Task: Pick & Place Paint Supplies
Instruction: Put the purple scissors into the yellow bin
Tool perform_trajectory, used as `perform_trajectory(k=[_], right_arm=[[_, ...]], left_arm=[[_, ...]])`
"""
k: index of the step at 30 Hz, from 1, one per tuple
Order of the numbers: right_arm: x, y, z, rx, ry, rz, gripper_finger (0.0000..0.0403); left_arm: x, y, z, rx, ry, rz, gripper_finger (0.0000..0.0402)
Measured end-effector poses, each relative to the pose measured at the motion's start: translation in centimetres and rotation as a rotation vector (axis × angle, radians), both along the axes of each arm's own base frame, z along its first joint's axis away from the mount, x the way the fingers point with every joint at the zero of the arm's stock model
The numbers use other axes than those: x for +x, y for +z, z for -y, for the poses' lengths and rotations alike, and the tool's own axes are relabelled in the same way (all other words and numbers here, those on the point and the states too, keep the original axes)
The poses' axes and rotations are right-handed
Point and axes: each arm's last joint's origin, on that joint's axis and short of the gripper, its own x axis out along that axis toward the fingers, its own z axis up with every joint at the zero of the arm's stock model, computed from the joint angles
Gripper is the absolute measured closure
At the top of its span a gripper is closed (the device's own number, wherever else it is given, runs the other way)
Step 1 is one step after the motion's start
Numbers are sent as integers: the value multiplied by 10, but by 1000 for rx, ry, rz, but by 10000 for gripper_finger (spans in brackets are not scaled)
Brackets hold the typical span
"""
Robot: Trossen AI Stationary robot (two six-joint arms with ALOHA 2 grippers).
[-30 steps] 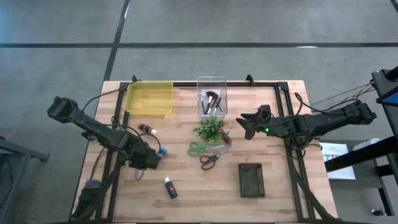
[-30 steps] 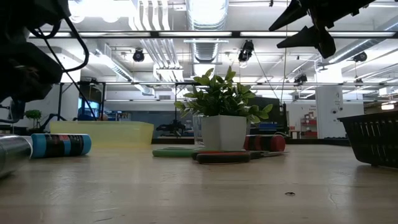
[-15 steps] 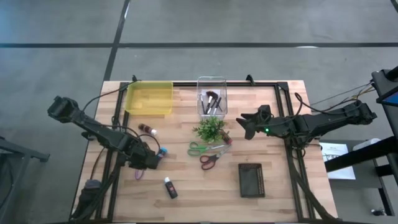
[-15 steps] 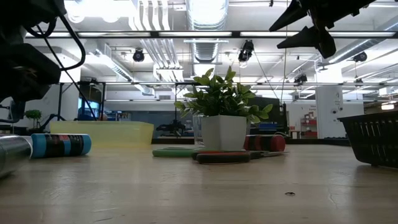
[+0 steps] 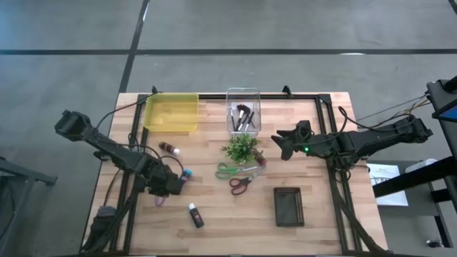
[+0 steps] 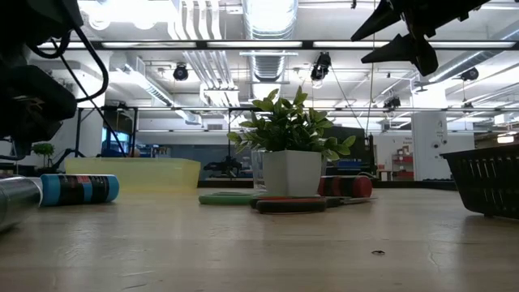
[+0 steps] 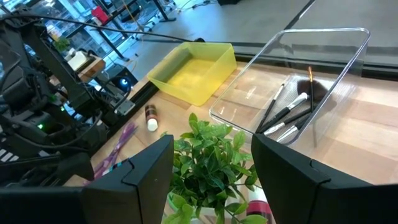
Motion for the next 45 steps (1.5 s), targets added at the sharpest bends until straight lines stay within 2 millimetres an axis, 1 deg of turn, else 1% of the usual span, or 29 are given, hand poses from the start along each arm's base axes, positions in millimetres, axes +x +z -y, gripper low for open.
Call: perform_trajectory(k=[12, 17, 20, 25, 31, 38, 45], right_arm=[[0, 0, 0, -1, 0, -2, 188], [0, 0, 0, 1, -1, -3, 188], [0, 0, 0, 1, -1, -3, 188], [0, 0, 0, 1, -1, -4, 188], [0, -1, 0, 1, -1, -5, 188], [0, -1, 0, 1, 0, -6, 188], [0, -1, 0, 2, 1, -6, 188]], left_arm=[[-2, 0, 1, -1, 7, -27, 302], [-6, 0, 2, -69, -20, -83, 302], [-9, 0, 2, -77, -26, -128, 302], [-14, 1, -1, -45, 2, -203, 302], [-14, 0, -2, 0, 38, -192, 302], [-19, -3, -5, 43, 55, -231, 302], [-18, -6, -6, 58, 65, -207, 302]])
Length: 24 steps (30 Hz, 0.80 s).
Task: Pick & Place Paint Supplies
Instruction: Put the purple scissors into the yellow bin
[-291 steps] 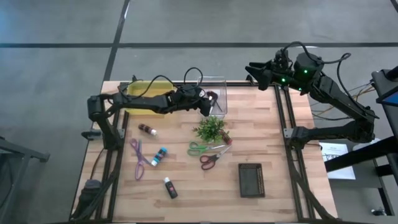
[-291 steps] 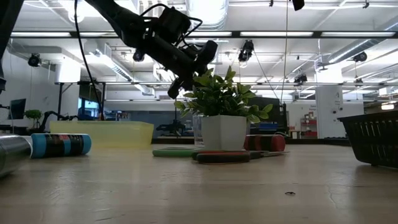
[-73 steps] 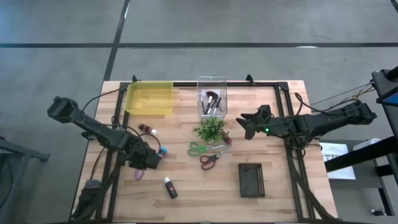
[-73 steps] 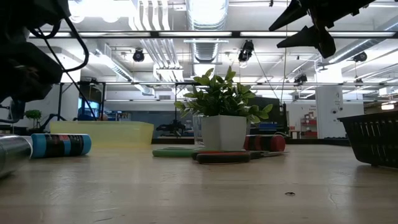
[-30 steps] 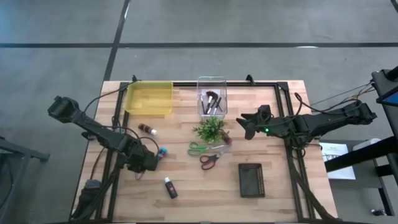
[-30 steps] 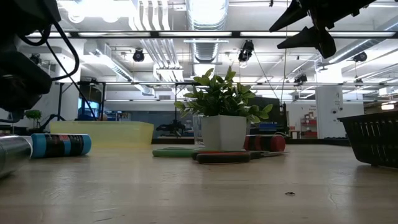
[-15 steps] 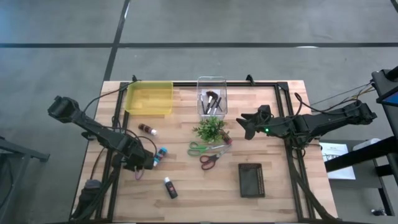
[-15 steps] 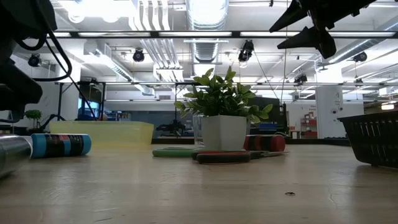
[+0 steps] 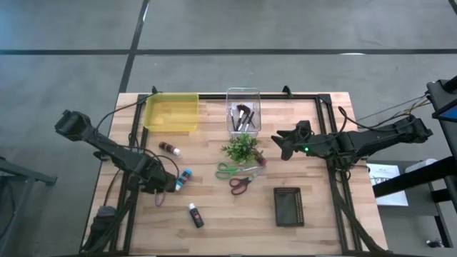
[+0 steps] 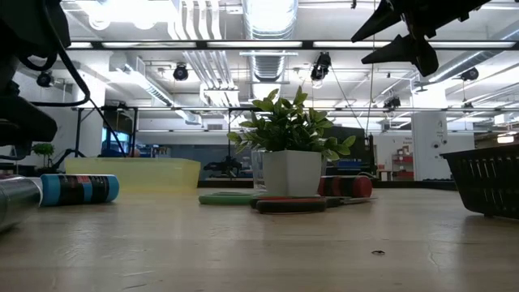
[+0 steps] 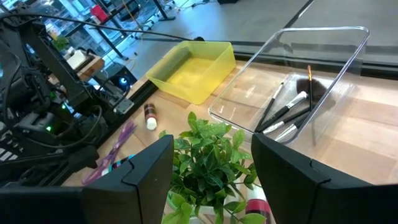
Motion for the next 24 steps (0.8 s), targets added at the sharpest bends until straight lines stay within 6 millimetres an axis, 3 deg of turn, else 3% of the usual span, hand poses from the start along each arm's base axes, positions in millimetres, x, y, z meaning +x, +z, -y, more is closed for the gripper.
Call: perform_trajectory(k=[8, 19, 24], right_arm=[[0, 0, 0, 4, 0, 1, 188], [0, 0, 0, 6, -4, 3, 188], [0, 0, 0, 1, -7, 2, 188]], left_arm=[[-5, -17, -2, -39, 29, 35, 302], [-7, -19, -3, -35, 25, 35, 305], [-8, -19, -3, -30, 0, 32, 374]])
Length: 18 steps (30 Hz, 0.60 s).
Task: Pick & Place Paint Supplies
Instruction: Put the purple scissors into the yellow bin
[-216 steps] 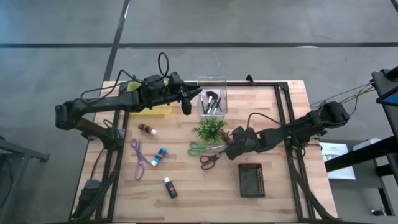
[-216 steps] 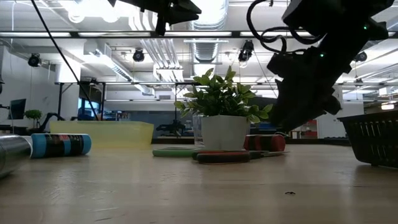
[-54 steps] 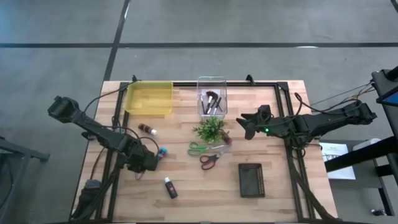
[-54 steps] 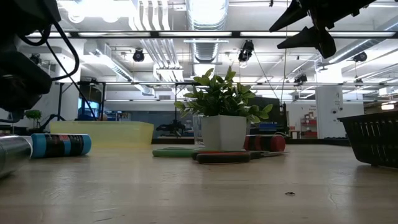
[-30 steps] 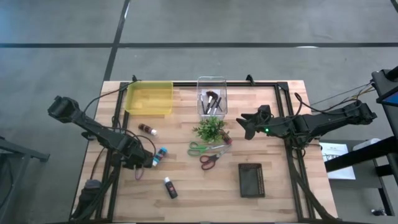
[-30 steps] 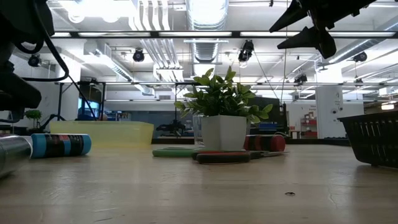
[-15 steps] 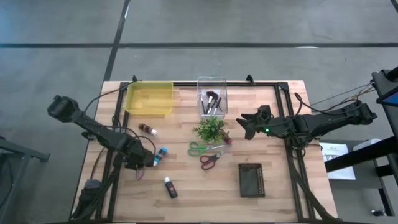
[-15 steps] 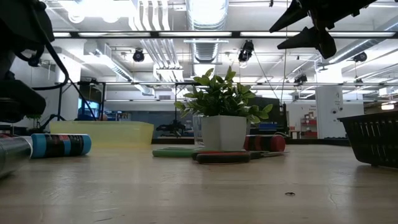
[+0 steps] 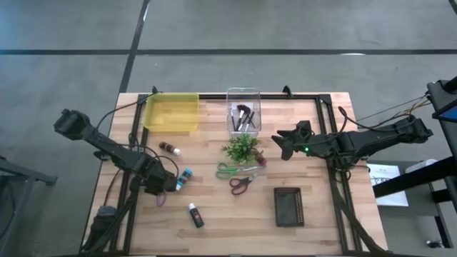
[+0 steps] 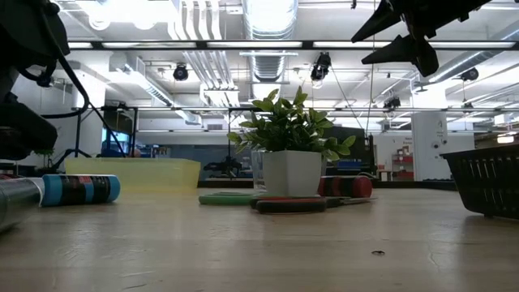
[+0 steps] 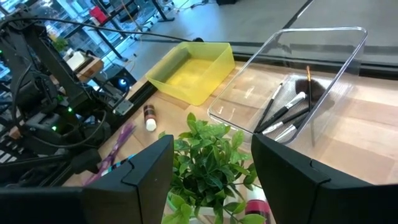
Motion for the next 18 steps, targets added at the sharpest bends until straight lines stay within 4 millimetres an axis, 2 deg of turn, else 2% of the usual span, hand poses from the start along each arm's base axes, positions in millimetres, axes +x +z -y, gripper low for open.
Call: perform_trajectory(k=[10, 18], right_arm=[[0, -1, 0, -1, -1, -7, 188], [0, -1, 0, 1, 0, -7, 188]], left_arm=[[6, 9, 2, 27, -71, 53, 379], [26, 36, 12, -17, -170, 195, 379]])
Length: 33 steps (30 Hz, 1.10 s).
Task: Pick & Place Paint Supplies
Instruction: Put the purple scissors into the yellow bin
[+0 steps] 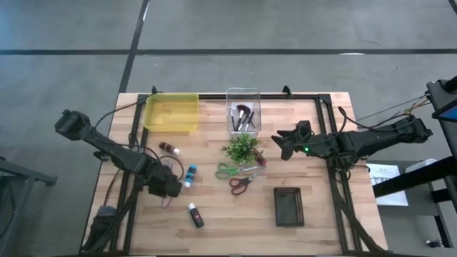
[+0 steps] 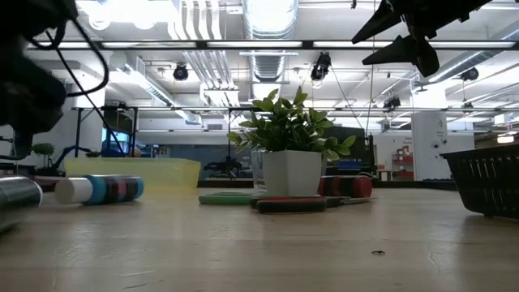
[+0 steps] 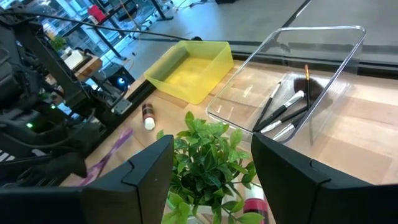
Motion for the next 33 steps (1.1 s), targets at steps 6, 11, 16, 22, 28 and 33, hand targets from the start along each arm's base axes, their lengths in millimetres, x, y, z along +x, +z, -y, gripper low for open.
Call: perform_trajectory(k=[6, 11, 16, 22, 28, 33], right_arm=[[0, 0, 0, 1, 1, 0, 188], [0, 0, 0, 2, 3, 1, 188], [0, 0, 0, 6, 2, 6, 188], [0, 0, 0, 7, 2, 6, 188], [0, 0, 0, 6, 2, 5, 188], [0, 0, 0, -2, 1, 1, 188]], left_arm=[[14, 23, 7, -18, -58, 115, 379], [27, 46, 11, 30, -87, 251, 379], [37, 66, 12, 93, -85, 361, 379], [55, 91, -7, 250, 52, 481, 379], [71, 116, -58, 465, 266, 522, 379], [72, 121, -112, 600, 483, 484, 379]])
